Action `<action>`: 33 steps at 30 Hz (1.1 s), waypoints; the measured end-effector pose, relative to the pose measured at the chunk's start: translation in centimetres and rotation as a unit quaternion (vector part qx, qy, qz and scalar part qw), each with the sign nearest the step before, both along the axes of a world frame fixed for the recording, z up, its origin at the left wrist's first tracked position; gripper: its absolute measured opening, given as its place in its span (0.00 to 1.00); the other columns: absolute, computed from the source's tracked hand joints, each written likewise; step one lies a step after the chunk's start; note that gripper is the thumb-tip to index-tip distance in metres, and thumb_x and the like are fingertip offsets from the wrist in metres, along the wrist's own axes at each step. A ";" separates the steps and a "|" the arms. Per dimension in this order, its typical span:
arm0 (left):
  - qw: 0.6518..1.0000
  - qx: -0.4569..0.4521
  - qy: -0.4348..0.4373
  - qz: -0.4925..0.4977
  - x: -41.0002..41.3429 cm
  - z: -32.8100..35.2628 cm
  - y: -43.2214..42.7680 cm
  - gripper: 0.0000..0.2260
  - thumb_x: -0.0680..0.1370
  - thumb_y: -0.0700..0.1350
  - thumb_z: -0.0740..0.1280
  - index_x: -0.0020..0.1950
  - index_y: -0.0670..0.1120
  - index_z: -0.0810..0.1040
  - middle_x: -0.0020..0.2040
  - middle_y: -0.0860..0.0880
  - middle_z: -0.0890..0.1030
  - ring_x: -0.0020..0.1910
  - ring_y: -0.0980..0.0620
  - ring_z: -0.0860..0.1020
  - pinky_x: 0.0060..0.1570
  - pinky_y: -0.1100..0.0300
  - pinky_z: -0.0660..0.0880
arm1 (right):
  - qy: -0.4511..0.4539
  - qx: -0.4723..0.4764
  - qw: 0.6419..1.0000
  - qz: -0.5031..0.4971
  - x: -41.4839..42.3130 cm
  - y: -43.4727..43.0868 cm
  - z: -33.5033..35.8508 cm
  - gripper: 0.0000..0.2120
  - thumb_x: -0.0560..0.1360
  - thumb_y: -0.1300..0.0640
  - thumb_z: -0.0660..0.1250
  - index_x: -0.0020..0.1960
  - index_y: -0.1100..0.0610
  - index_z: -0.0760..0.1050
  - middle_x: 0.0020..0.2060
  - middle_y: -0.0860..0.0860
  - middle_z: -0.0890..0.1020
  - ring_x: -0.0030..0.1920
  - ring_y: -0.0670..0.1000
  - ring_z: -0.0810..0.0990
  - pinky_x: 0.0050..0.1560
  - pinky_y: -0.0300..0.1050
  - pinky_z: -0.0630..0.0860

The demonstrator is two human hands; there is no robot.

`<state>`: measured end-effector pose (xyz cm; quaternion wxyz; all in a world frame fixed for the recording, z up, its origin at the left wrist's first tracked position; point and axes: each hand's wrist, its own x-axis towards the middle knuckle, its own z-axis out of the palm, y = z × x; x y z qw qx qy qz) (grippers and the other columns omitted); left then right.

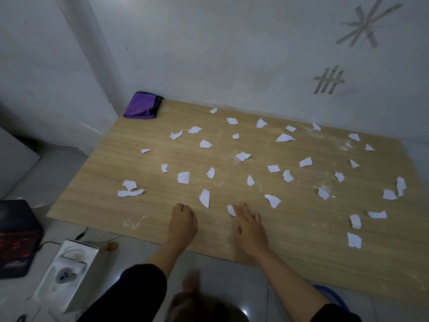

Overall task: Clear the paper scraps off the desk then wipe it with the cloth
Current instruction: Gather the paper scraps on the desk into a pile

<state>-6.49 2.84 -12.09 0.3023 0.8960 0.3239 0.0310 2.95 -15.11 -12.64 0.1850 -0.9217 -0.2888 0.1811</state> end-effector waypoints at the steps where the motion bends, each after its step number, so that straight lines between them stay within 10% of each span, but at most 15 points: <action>1: 1.000 -0.001 0.002 -0.001 0.2 0.0 0.3 0.07 0.75 0.36 0.62 0.51 0.35 0.74 0.53 0.38 0.73 0.54 0.42 0.70 0.53 0.53 0.70 | 0.003 -0.002 1.000 -0.007 0.2 0.3 -0.1 0.29 0.77 0.59 0.53 0.74 0.46 0.50 0.76 0.45 0.51 0.72 0.56 0.53 0.68 0.49 0.63; 8: 0.997 -0.004 0.062 -0.049 2.3 0.5 1.9 0.20 0.76 0.39 0.61 0.69 0.43 0.64 0.69 0.44 0.65 0.67 0.45 0.63 0.61 0.52 0.70 | -0.045 -0.029 0.999 0.006 1.8 1.9 0.1 0.21 0.76 0.57 0.57 0.68 0.51 0.65 0.63 0.52 0.69 0.60 0.55 0.68 0.52 0.49 0.74; 12: 0.991 -0.027 0.067 -0.111 3.7 0.5 2.3 0.27 0.76 0.38 0.61 0.73 0.47 0.59 0.75 0.47 0.57 0.72 0.45 0.59 0.65 0.50 0.66 | -0.122 -0.002 0.989 0.081 2.2 2.3 0.0 0.08 0.72 0.59 0.63 0.47 0.57 0.80 0.43 0.52 0.79 0.41 0.54 0.79 0.36 0.42 0.78; 24: 0.963 -0.003 0.127 -0.239 3.3 -0.2 -2.2 0.33 0.72 0.35 0.57 0.75 0.50 0.51 0.77 0.56 0.49 0.74 0.50 0.50 0.70 0.52 0.52 | -0.011 0.153 0.984 -0.093 1.9 2.5 -0.6 0.10 0.76 0.58 0.64 0.55 0.56 0.80 0.45 0.51 0.79 0.47 0.49 0.75 0.46 0.38 0.69; 33: 1.000 0.022 0.008 0.017 2.8 -0.5 2.7 0.17 0.73 0.36 0.60 0.62 0.47 0.69 0.69 0.49 0.67 0.67 0.49 0.64 0.64 0.52 0.62 | -0.089 0.120 0.988 0.040 1.7 3.5 -1.6 0.16 0.73 0.50 0.56 0.45 0.55 0.81 0.39 0.47 0.78 0.44 0.44 0.69 0.36 0.39 0.73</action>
